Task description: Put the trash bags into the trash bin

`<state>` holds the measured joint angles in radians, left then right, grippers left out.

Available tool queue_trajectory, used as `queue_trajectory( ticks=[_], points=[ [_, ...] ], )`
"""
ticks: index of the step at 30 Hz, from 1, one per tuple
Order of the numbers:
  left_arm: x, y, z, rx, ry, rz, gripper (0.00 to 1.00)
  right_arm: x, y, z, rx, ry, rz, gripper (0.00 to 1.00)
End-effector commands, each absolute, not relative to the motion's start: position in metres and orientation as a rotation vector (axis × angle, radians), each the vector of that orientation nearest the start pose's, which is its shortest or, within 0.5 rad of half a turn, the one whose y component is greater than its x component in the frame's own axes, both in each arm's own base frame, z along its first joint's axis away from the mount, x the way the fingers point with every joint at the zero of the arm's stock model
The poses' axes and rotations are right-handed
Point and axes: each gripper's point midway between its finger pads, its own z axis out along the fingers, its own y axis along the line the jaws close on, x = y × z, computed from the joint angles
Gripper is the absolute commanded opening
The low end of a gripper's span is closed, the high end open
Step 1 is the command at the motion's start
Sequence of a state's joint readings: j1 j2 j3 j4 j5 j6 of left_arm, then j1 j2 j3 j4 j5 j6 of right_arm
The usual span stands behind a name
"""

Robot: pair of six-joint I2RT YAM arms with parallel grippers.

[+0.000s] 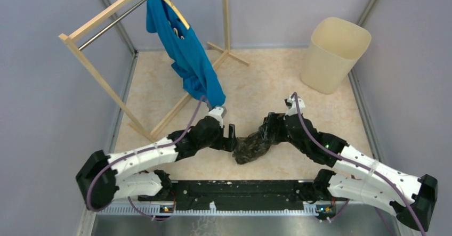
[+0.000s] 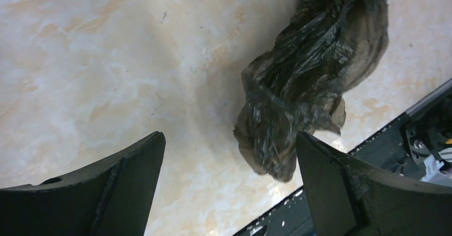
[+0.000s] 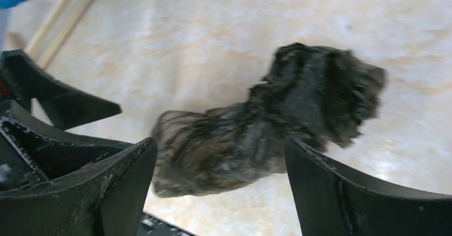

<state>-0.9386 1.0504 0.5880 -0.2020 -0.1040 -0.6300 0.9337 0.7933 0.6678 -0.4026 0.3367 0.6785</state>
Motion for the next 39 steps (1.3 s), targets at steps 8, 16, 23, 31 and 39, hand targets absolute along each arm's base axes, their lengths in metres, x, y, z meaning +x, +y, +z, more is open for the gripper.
queue_trajectory(
  ticks=[8,16,23,31,39],
  points=[
    [0.215,-0.31,0.098,0.356,2.309,-0.728,0.72,0.217,0.153,0.122,0.012,2.251,0.454,0.85],
    [0.206,-0.287,0.097,0.361,2.296,-0.683,0.08,0.225,0.164,0.096,-0.11,2.295,0.421,0.54],
    [0.198,-0.263,0.139,0.387,2.151,-0.71,0.0,0.222,0.202,0.122,-0.212,2.285,0.639,0.0],
    [0.2,-0.218,0.219,0.339,1.807,-0.679,0.0,0.206,0.2,0.207,0.003,2.17,0.889,0.0],
    [0.194,-0.22,0.217,0.332,1.759,-0.748,0.0,0.213,0.183,0.197,-0.058,2.294,0.734,0.0]
  ],
)
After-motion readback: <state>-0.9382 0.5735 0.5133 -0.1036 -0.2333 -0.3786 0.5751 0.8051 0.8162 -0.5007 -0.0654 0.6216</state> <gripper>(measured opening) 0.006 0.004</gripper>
